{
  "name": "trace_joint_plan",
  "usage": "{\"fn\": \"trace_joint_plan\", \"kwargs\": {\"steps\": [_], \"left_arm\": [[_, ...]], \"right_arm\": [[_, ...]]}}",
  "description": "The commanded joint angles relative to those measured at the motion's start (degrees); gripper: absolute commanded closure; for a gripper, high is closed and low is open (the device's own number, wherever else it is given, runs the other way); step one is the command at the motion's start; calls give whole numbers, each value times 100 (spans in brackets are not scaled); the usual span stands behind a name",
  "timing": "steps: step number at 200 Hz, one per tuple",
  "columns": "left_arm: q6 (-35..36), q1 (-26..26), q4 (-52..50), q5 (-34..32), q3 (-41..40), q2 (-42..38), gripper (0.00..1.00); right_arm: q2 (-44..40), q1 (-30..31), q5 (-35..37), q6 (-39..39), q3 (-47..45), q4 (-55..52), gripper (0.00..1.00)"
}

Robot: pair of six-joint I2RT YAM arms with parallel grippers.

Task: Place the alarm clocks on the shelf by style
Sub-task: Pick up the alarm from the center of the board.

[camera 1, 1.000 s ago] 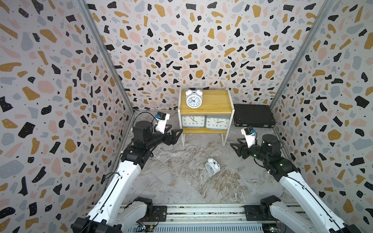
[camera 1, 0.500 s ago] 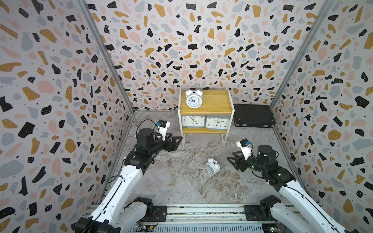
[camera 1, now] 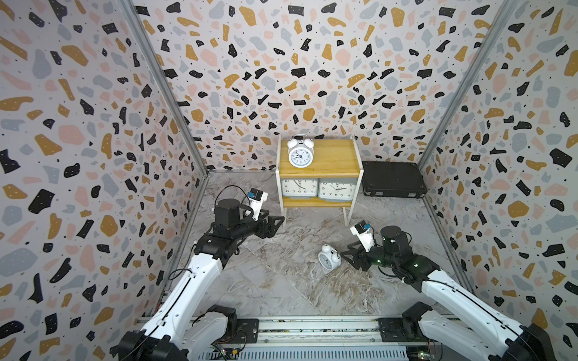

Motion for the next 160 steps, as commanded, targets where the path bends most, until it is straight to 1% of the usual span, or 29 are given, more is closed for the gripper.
{"fn": "trace_joint_plan", "kwargs": {"steps": [1, 16, 74, 92, 110, 129, 148, 160], "left_arm": [[123, -14, 90, 110, 154, 5, 21], [112, -14, -58, 111, 168, 21, 21], [125, -13, -83, 120, 171, 27, 21], [120, -16, -88, 137, 172, 34, 21], [126, -16, -92, 139, 183, 45, 21], [140, -15, -99, 174, 183, 58, 21], [200, -14, -89, 282, 187, 59, 21], [285, -24, -12, 528, 166, 67, 22]], "right_arm": [[175, 157, 273, -75, 173, 196, 46], [349, 220, 322, -80, 213, 303, 50], [932, 423, 522, -146, 430, 465, 64], [987, 444, 621, -171, 444, 461, 71], [996, 459, 693, -206, 443, 435, 83], [978, 462, 733, -245, 450, 403, 92], [879, 466, 734, -306, 485, 360, 100], [802, 467, 690, -395, 550, 276, 100]]}}
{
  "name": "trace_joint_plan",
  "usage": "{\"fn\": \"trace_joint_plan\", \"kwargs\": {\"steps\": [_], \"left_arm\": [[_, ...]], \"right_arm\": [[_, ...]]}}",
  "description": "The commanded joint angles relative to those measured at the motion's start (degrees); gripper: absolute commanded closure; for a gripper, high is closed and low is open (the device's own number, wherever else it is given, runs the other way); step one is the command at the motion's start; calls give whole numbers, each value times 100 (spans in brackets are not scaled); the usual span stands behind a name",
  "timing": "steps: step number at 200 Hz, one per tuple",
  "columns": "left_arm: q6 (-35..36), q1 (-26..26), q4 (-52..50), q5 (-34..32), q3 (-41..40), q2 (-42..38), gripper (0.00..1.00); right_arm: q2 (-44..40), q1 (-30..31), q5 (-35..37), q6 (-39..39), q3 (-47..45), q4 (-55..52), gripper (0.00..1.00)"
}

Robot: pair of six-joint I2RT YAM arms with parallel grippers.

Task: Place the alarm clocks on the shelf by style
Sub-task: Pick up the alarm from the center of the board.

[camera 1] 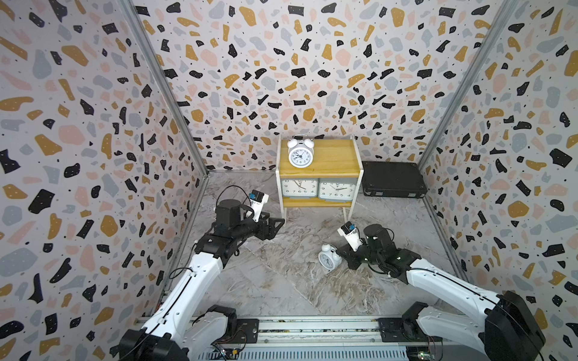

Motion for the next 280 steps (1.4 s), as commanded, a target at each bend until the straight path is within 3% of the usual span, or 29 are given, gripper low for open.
{"fn": "trace_joint_plan", "kwargs": {"steps": [1, 45, 89, 128, 194, 280], "left_arm": [[236, -25, 181, 446, 164, 17, 22], [952, -407, 60, 1470, 377, 206, 23], [2848, -1197, -1221, 1888, 1095, 626, 29], [4044, -1487, -2093, 2163, 1560, 1123, 35], [4650, -1847, -2115, 2345, 1792, 1582, 41], [4717, -2011, -2270, 2303, 2047, 2087, 59]], "right_arm": [[-208, 27, 28, -186, 322, -120, 100], [-328, 26, -588, -657, 854, -538, 100], [-44, 24, -1744, -1004, 1582, -978, 100], [104, 28, -2235, -1212, 1957, -1198, 100], [182, 24, -2662, -1413, 2179, -1423, 100], [306, 29, -2753, -1435, 2299, -1396, 100]]}}
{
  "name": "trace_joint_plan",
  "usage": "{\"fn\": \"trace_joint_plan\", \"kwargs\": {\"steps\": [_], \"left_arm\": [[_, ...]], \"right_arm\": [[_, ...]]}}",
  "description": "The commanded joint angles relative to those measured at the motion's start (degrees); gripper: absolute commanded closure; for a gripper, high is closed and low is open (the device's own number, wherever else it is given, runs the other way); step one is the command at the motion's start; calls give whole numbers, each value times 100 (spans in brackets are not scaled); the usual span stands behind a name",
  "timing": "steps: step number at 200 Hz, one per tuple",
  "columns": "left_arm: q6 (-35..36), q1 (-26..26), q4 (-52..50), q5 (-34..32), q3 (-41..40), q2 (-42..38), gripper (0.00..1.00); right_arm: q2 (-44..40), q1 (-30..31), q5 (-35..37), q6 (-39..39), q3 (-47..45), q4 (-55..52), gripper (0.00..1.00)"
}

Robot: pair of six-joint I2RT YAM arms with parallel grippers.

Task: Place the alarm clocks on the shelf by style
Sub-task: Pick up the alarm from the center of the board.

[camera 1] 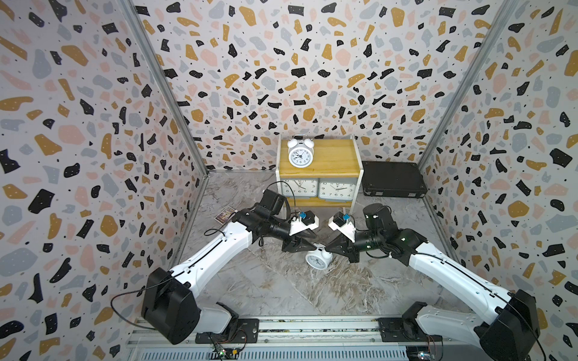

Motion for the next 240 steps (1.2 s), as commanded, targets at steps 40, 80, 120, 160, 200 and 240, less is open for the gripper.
{"fn": "trace_joint_plan", "kwargs": {"steps": [40, 80, 120, 160, 200, 240], "left_arm": [[188, -108, -198, 128, 213, 154, 80], [94, -108, -352, 45, 422, 161, 100], [-422, -108, -130, -303, 490, -164, 100], [-936, -91, 72, -816, 507, -566, 100], [-1290, -85, 122, -806, 677, -776, 100], [-1540, -64, 98, -555, 856, -777, 100]], "right_arm": [[-40, 22, -182, -58, 332, 177, 100], [-50, 21, -46, -36, 301, 179, 100], [-246, 21, 320, 201, 41, 598, 60], [-508, 10, 408, 315, -236, 938, 32], [-607, -6, 340, 283, -401, 1006, 25], [-682, -39, 263, 294, -502, 1132, 22]]}}
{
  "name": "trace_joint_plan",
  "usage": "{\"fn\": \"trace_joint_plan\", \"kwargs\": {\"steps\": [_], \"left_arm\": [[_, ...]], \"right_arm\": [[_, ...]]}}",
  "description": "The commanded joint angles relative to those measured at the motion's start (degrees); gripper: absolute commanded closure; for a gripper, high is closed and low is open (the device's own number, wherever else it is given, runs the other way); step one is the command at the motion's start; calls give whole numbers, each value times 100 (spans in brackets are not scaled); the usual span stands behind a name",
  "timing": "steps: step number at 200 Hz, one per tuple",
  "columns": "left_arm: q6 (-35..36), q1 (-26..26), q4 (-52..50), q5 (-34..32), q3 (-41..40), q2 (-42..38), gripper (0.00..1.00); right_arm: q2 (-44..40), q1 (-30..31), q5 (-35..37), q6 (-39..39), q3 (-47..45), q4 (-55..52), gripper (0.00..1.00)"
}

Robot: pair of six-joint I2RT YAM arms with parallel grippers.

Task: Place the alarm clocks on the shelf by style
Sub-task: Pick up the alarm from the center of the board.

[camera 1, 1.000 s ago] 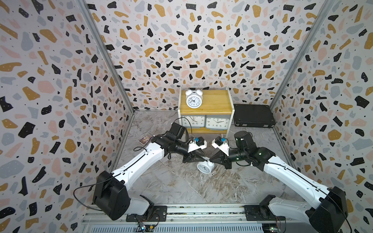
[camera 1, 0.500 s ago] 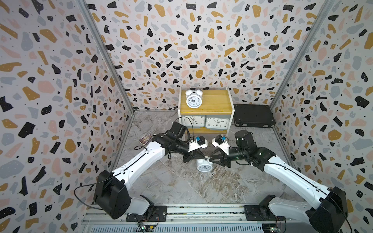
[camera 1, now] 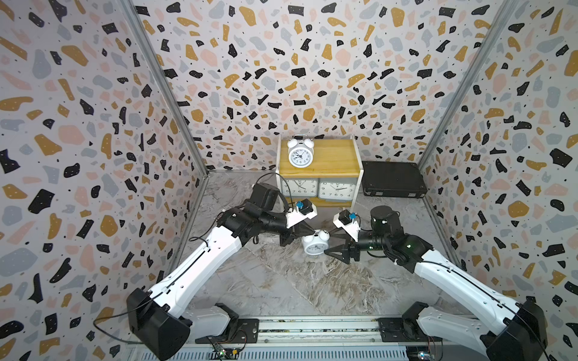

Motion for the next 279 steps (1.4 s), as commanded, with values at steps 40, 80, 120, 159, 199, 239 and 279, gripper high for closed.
{"fn": "trace_joint_plan", "kwargs": {"steps": [40, 80, 120, 159, 199, 239, 279], "left_arm": [[-272, 13, 219, 656, 319, -118, 100], [-180, 13, -15, 561, 402, -125, 100], [-180, 13, 33, 858, 422, -152, 100], [-189, 12, 41, 987, 442, -97, 100], [-207, 13, 79, 1005, 456, -64, 100], [-215, 13, 88, 955, 480, -34, 100], [-265, 13, 103, 630, 483, -76, 100]], "right_arm": [[-278, -78, -89, 88, -132, 348, 21], [-455, -126, 484, 113, -288, 472, 19], [-391, -127, -245, -10, -293, 543, 18], [-314, -127, -466, 42, -266, 688, 20], [-187, -127, -752, 45, -185, 650, 30], [-124, -127, -750, 46, -153, 605, 54], [-255, -135, -545, 73, -114, 602, 71]]}}
